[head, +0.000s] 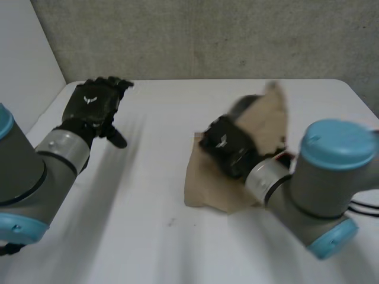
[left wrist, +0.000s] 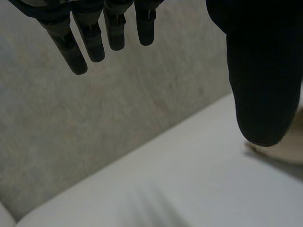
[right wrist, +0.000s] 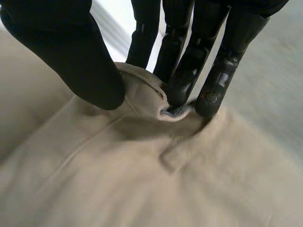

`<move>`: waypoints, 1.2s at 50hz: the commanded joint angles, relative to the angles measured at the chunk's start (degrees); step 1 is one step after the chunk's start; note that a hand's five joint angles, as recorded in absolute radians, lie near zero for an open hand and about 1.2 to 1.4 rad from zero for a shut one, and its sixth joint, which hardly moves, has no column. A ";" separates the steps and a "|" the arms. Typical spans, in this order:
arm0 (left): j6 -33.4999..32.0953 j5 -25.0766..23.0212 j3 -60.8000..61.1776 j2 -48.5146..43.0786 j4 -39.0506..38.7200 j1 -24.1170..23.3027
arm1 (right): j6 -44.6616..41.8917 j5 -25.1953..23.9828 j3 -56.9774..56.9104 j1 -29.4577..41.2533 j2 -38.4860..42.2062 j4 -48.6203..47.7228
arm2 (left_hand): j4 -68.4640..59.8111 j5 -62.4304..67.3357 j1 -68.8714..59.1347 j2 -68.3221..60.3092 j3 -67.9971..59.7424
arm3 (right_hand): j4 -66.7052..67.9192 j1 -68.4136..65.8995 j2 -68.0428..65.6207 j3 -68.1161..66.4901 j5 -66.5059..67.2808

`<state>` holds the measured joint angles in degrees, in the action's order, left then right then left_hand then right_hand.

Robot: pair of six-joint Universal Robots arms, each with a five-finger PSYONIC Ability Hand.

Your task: Fold the shorts.

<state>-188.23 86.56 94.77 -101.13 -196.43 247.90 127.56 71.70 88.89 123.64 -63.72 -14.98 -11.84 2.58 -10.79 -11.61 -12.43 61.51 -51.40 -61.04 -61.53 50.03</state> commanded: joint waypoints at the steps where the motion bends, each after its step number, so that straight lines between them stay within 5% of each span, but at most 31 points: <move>1: 4.71 0.62 -10.46 -5.82 0.26 -4.26 | 9.53 -2.97 -0.03 0.03 1.06 1.35 | 1.84 -2.58 0.79 1.61 2.43 | -36.57 26.45 36.09 36.59 -35.08; 3: 4.80 0.80 -13.37 -7.76 0.35 -6.11 | 16.11 -2.71 -0.30 -3.22 -0.17 1.36 | 1.84 -2.58 0.79 1.61 2.43 | -51.51 41.40 51.04 51.53 -50.03; 9: 4.80 1.42 -25.50 -16.64 2.89 -12.79 | 32.81 -1.39 -1.88 -11.74 -7.72 1.44 | 1.63 -2.37 0.58 1.39 2.22 | -51.51 41.40 51.04 51.53 -50.03; 14: 4.89 1.42 -33.68 -23.76 7.99 -15.60 | 43.72 -0.51 -5.04 -16.49 -5.55 4.68 | 1.63 -2.37 0.58 1.39 2.22 | -51.51 41.40 51.04 51.53 -50.03; 19: 4.89 1.94 -39.31 -30.70 14.49 -17.98 | 42.95 -0.68 -10.13 -17.03 -0.18 13.03 | 1.29 -2.03 0.24 1.06 1.88 | -51.51 41.40 51.04 51.53 -50.03; 26: 4.45 8.53 -41.60 -36.86 20.65 -18.59 | 40.40 -1.12 -17.95 -16.85 9.56 22.26 | 1.12 -1.86 0.08 0.89 1.71 | -51.51 41.40 51.04 51.53 -50.03; 40: 2.70 8.89 -41.95 -41.52 26.01 -18.51 | 31.52 1.86 -21.31 -16.68 17.14 25.35 | 1.12 -1.86 0.08 0.89 1.71 | -51.51 41.40 51.04 51.53 -50.03; 52: -1.88 9.41 -39.14 -30.82 27.07 -18.78 | 32.56 3.18 -18.58 -16.41 5.03 23.77 | 1.84 -2.58 0.79 1.61 2.43 | -51.51 41.40 51.04 51.53 -50.03; 60: 1.81 9.24 -31.41 -8.58 27.24 -9.82 | 43.72 15.20 -16.30 -16.32 -11.66 18.49 | 1.84 -2.58 0.79 1.61 2.43 | -51.51 41.40 51.04 51.53 -50.03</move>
<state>-189.78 95.92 58.24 -124.69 -169.27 232.09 164.77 78.85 71.43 107.25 -64.63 6.11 -11.84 2.58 -10.79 -11.61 -12.43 13.55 -10.31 -11.87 -12.13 3.87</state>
